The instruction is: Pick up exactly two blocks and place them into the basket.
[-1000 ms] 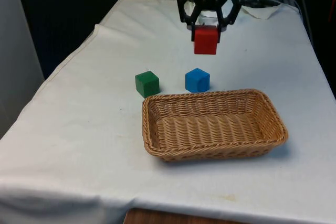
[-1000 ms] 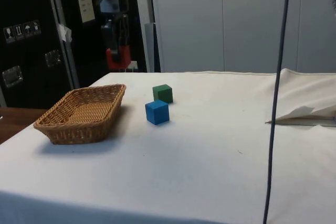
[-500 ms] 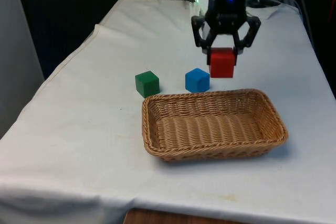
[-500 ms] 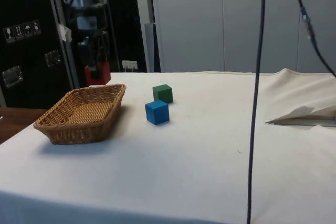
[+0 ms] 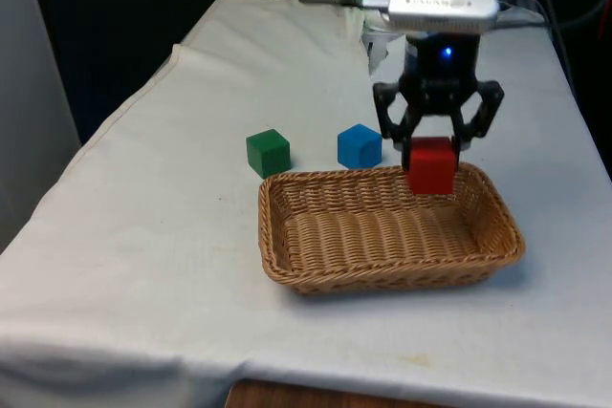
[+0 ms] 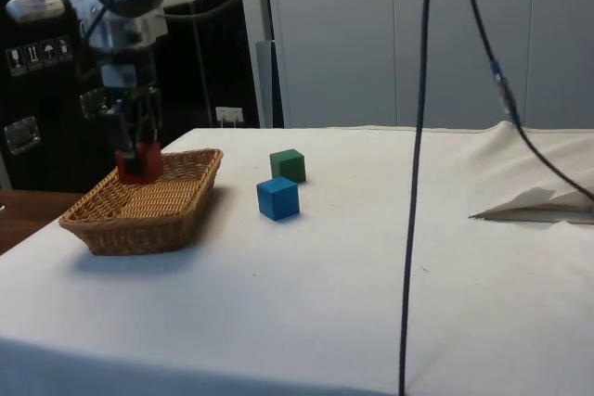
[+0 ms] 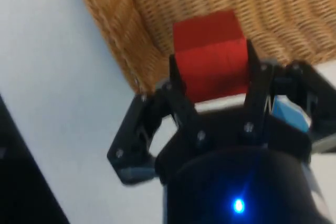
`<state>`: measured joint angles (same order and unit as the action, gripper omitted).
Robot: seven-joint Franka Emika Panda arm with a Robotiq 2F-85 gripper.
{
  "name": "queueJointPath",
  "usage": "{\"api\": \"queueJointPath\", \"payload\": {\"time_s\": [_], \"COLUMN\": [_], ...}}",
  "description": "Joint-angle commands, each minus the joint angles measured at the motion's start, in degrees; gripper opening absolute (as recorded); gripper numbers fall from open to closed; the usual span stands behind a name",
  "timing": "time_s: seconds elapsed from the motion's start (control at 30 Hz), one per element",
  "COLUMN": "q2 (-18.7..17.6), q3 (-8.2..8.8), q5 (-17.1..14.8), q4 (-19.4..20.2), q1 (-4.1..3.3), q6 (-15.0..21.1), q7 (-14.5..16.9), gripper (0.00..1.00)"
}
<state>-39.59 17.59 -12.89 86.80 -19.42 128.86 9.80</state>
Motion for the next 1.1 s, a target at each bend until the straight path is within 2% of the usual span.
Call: {"api": "queueJointPath", "payload": {"time_s": [0.0,0.1,0.2,0.23,0.3,0.67,0.7,0.77,0.8,0.9,0.93,1.0,1.07], "q2": [-1.1,-3.4,-5.3,-4.9,-6.2,-7.0,-7.0,-7.0,-7.0,-6.9,-7.1,-7.1,-7.1], "q3": [-0.46,-0.52,-0.4,0.0,-0.29,-0.11,-0.11,-0.11,-0.11,-0.06,-0.11,-0.11,-0.11], "q5": [-0.6,-1.3,-1.7,-1.3,-1.7,-1.5,-1.5,-1.5,-1.5,-1.4,-1.5,-1.5,-1.5], "q4": [-1.3,-3.6,-5.0,-4.7,-5.7,-5.8,-5.8,-5.8,-5.8,-5.7,-5.8,-5.8,-5.8], "q1": [0.4,0.52,0.34,0.11,0.17,0.11,0.06,0.06,0.06,0.0,0.06,0.06,0.06], "q6": [-0.6,-0.5,-0.3,0.0,-0.1,0.3,0.3,0.3,0.3,0.3,0.3,0.3,0.3], "q7": [0.1,0.2,0.2,0.0,0.2,0.1,0.1,0.1,0.1,0.1,0.1,0.1,0.1], "gripper": [0.01,0.01,0.01,0.01,0.01,0.03,0.17,0.36,0.51,0.8,0.8,1.0,1.0]}}
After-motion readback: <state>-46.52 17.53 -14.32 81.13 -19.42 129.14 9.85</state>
